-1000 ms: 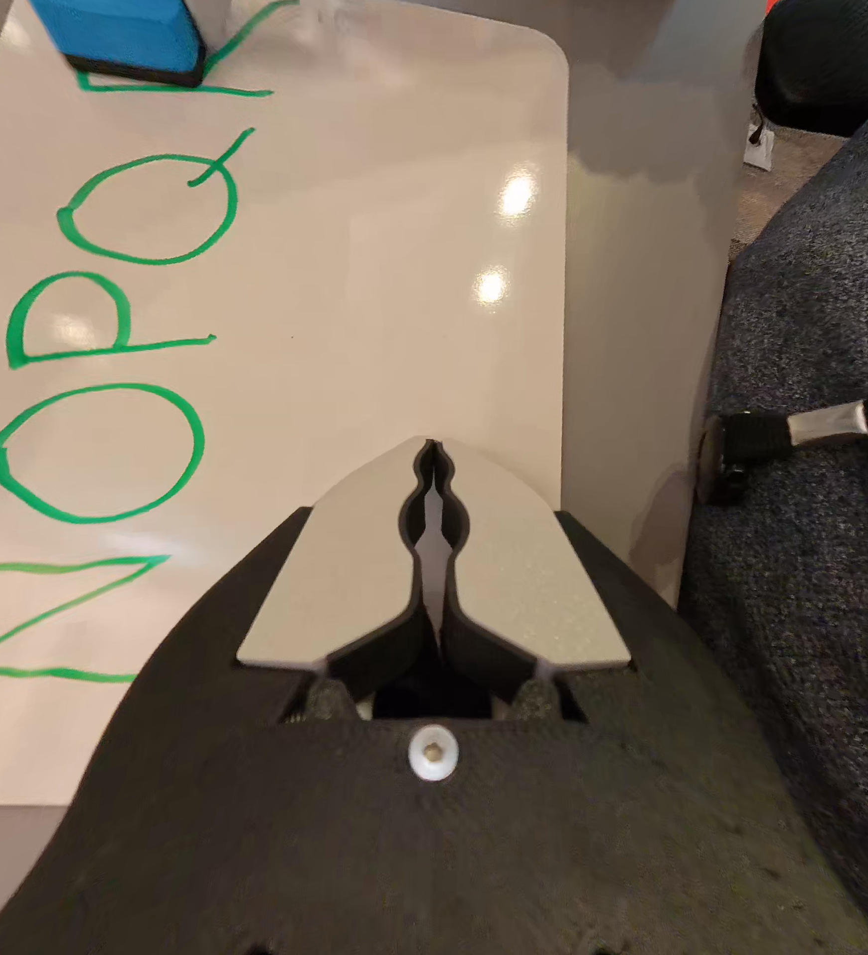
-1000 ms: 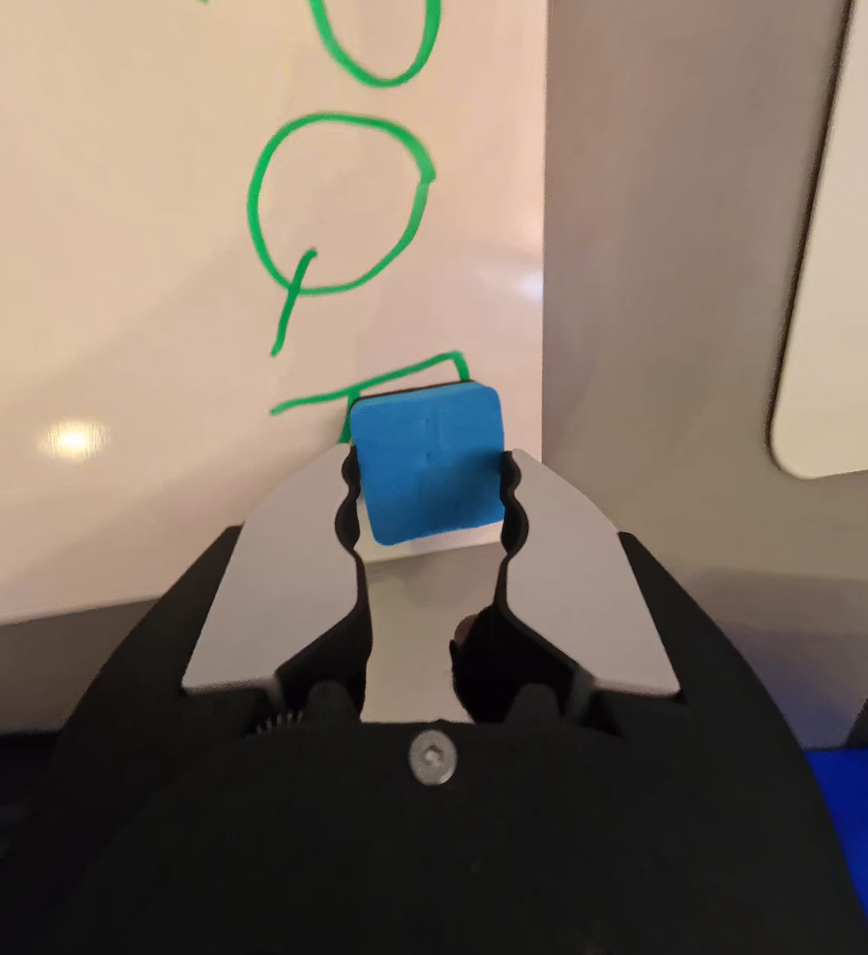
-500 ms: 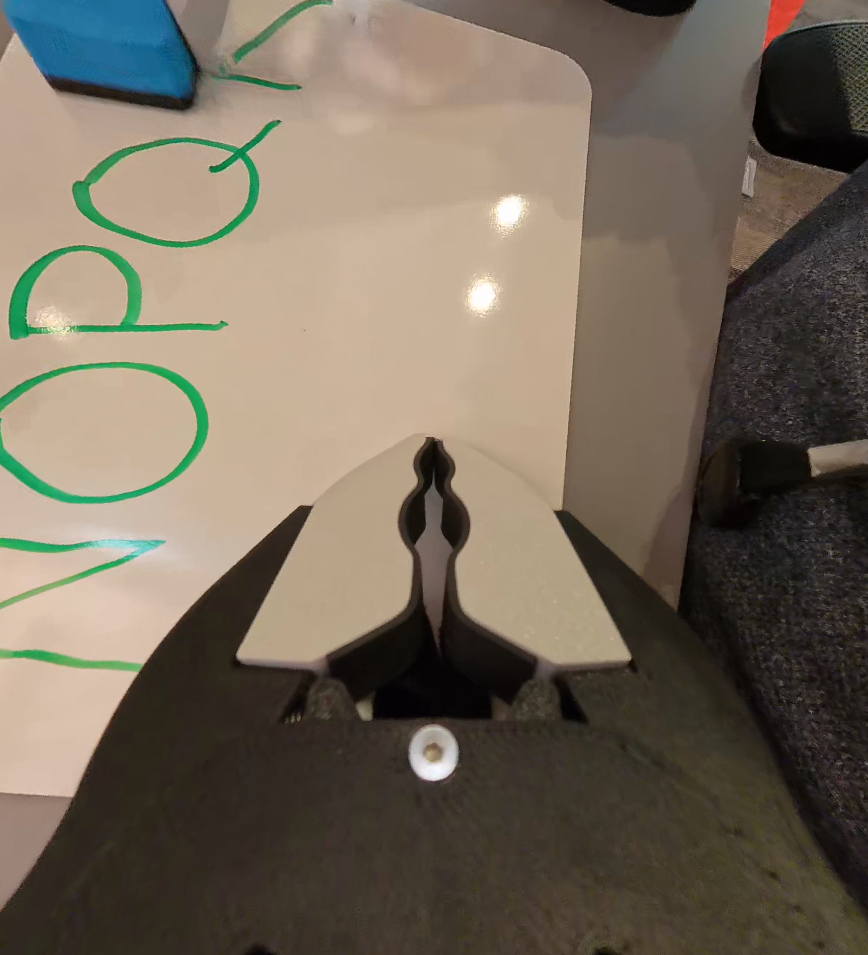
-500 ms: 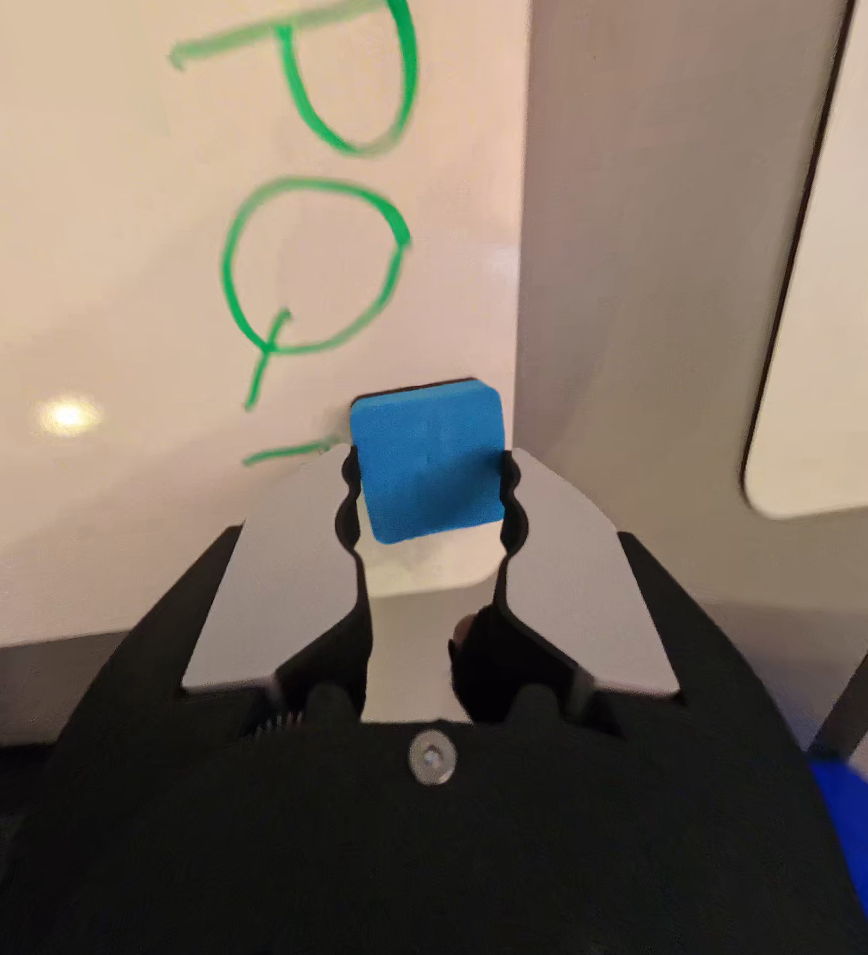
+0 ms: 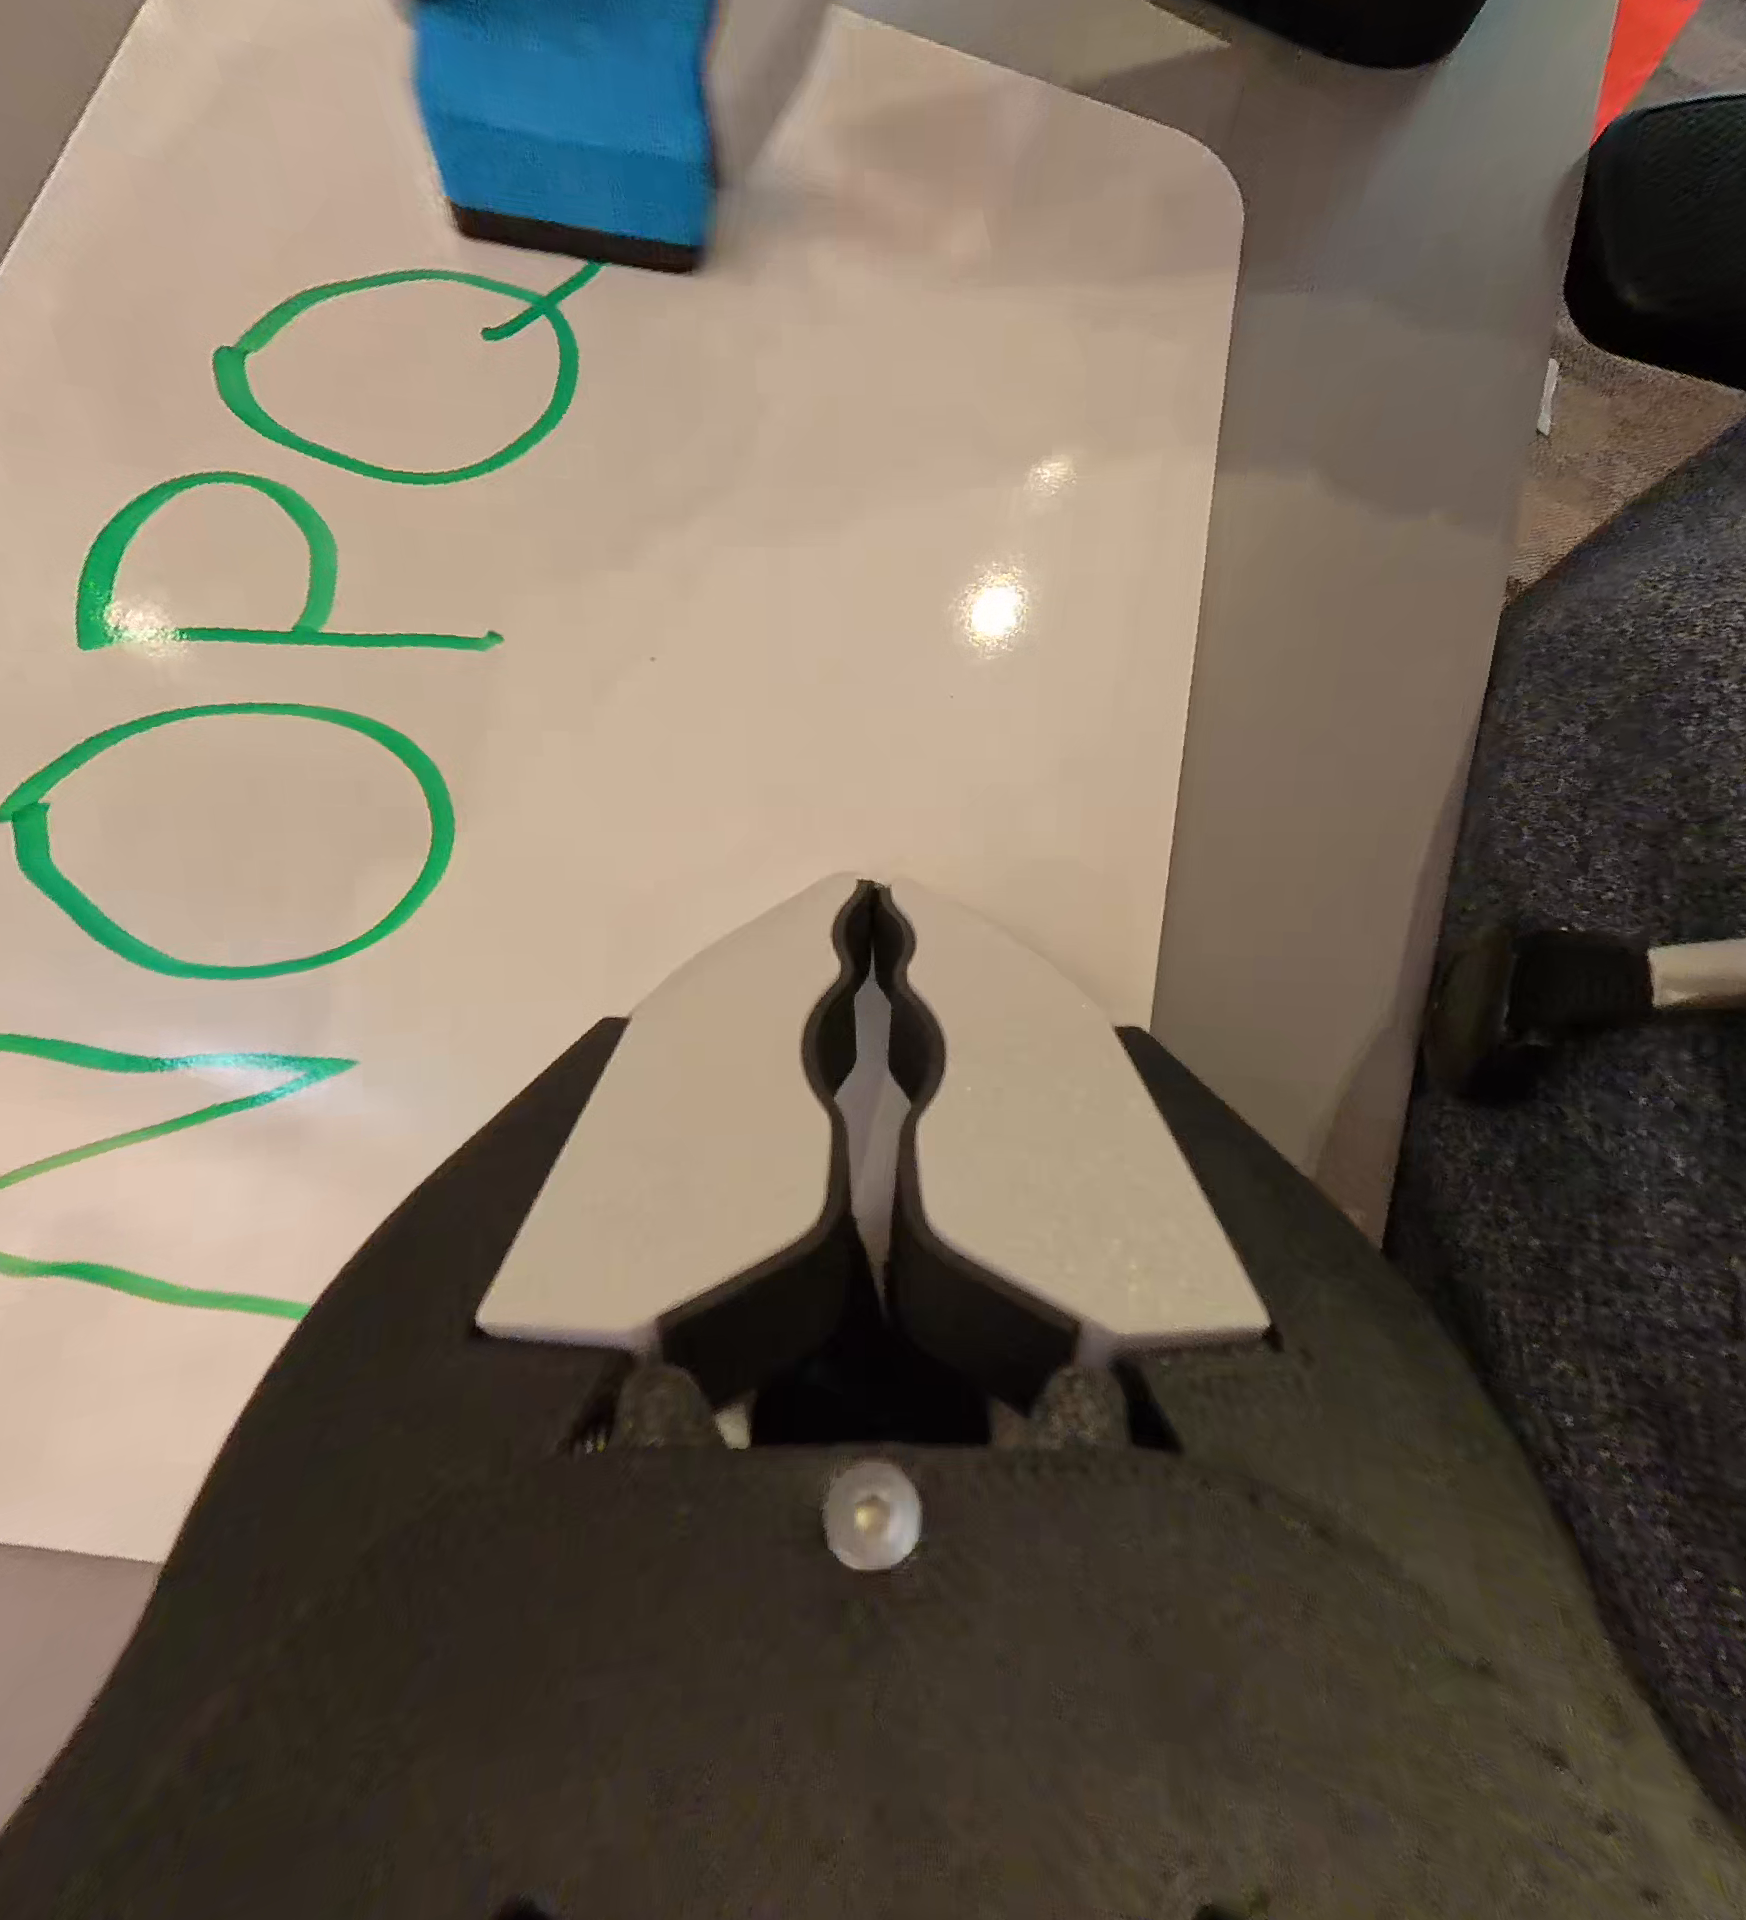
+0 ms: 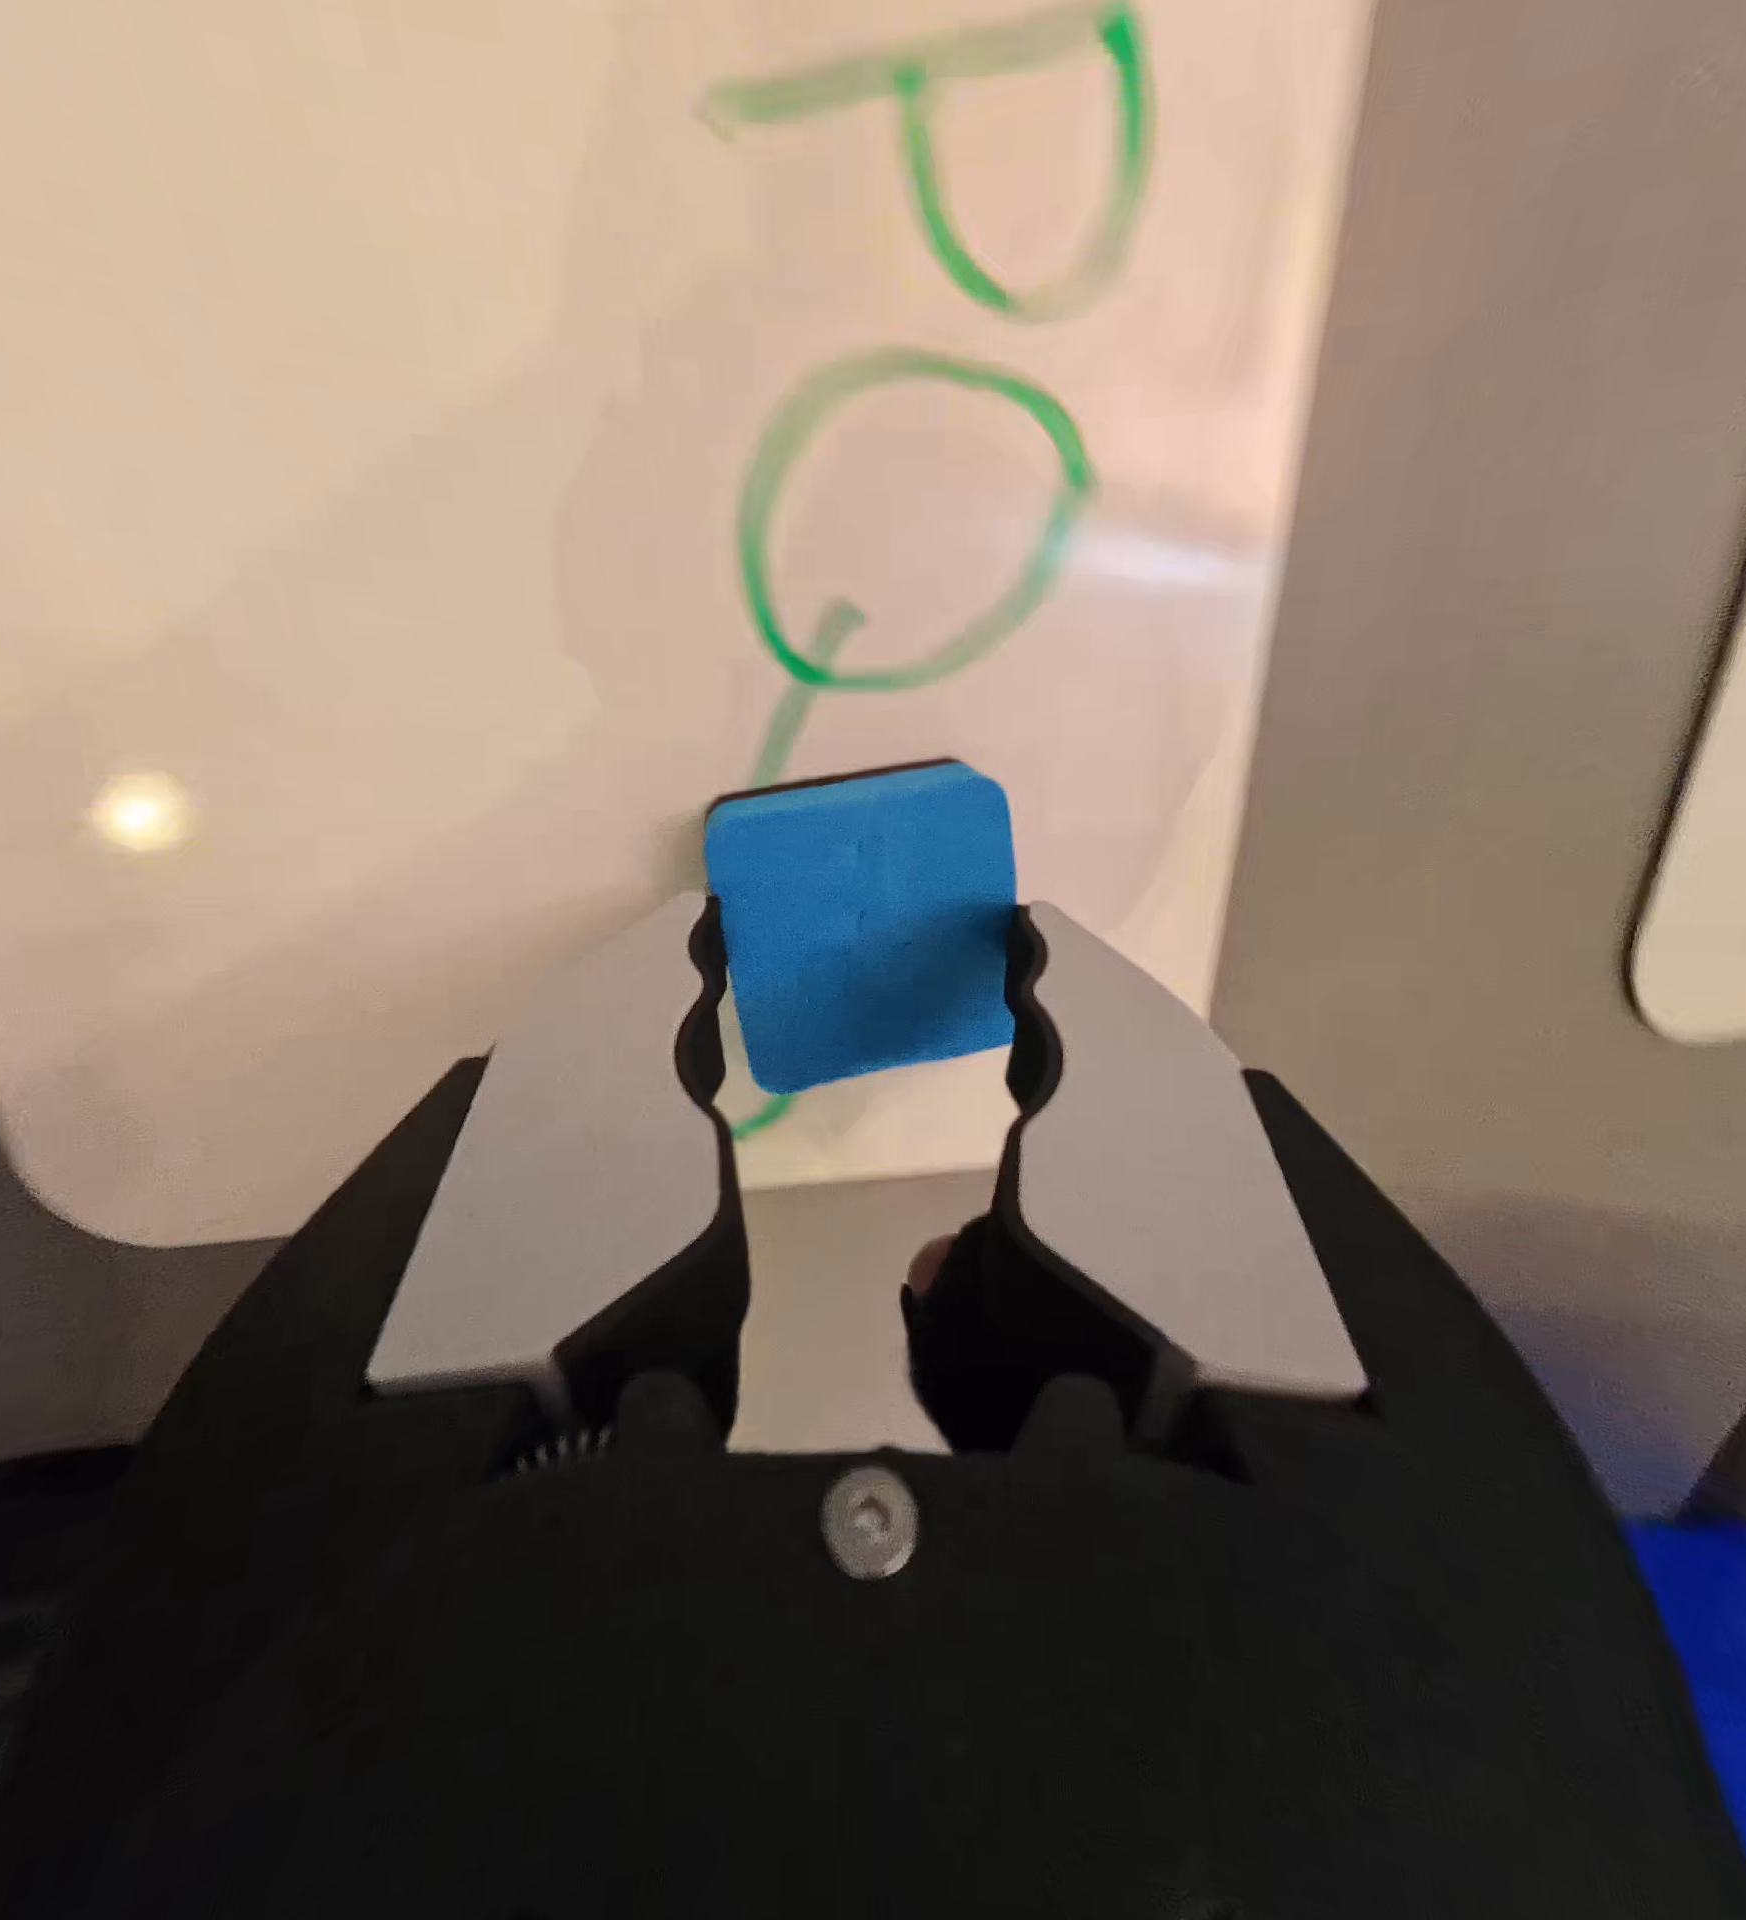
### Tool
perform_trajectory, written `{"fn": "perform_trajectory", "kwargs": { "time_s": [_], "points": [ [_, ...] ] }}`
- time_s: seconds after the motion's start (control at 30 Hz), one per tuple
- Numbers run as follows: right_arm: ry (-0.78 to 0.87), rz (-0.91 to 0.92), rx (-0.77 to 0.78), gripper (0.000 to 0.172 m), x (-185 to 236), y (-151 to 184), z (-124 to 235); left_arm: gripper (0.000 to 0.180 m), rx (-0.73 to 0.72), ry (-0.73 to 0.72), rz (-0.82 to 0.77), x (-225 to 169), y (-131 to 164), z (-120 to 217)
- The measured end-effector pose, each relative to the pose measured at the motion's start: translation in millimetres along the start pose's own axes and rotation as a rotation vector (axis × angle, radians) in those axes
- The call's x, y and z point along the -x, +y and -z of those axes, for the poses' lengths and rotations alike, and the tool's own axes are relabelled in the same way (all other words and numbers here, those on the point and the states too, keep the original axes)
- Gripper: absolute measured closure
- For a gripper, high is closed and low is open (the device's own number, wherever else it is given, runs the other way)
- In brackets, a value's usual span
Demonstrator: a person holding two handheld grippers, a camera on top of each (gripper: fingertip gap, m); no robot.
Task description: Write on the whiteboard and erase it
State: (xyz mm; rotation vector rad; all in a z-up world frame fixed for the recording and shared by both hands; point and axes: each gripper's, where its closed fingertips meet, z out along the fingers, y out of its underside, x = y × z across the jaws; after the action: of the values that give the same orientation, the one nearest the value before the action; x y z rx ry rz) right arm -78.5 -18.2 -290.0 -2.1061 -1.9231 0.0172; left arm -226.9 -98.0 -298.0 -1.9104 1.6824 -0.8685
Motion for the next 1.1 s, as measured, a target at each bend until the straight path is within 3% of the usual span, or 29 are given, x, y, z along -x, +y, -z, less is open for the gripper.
{"fn": "perform_trajectory", "kwargs": {
  "time_s": [0.07,0.13,0.17,0.27,0.37,0.4,0.43,0.5,0.63,0.73,0.87,0.97,1.1],
  "points": [
    [-0.061,0.055,0.026,0.118,20,8,6,0.179,0.000,-0.007,-0.004,0,0,0],
    [-0.021,-0.049,0.077,0.118,1,37,9,0.179,-0.001,-0.007,0.003,1,0,0],
    [-0.004,-0.094,0.054,0.118,-8,32,6,0.179,-0.002,-0.005,0.008,1,0,0],
    [-0.048,0.057,0.016,0.118,15,5,4,0.179,-0.002,0.001,0.015,1,0,0],
    [-0.090,-0.063,0.141,0.118,14,55,16,0.179,-0.003,-0.002,0.017,1,0,0],
    [-0.132,-0.078,0.125,0.119,23,55,19,0.179,-0.003,-0.001,0.019,1,0,1],
    [-0.157,-0.026,0.095,0.119,33,45,19,0.179,-0.003,0.003,0.022,1,0,1],
    [-0.048,0.045,0.032,0.118,25,17,9,0.179,-0.003,0.005,0.027,2,0,1],
    [-0.050,-0.085,0.088,0.118,16,49,15,0.179,-0.004,-0.001,0.026,2,0,1],
    [-0.026,0.022,0.054,0.118,23,20,9,0.179,-0.004,0.008,0.035,2,0,1],
    [-0.102,-0.065,0.070,0.119,21,35,14,0.179,-0.005,0.003,0.033,2,0,1],
    [-0.047,0.020,0.017,0.118,23,2,5,0.179,-0.005,0.016,0.046,2,0,1],
    [-0.084,-0.026,0.043,0.119,16,9,7,0.179,-0.006,0.014,0.041,2,0,1]
  ]
}}
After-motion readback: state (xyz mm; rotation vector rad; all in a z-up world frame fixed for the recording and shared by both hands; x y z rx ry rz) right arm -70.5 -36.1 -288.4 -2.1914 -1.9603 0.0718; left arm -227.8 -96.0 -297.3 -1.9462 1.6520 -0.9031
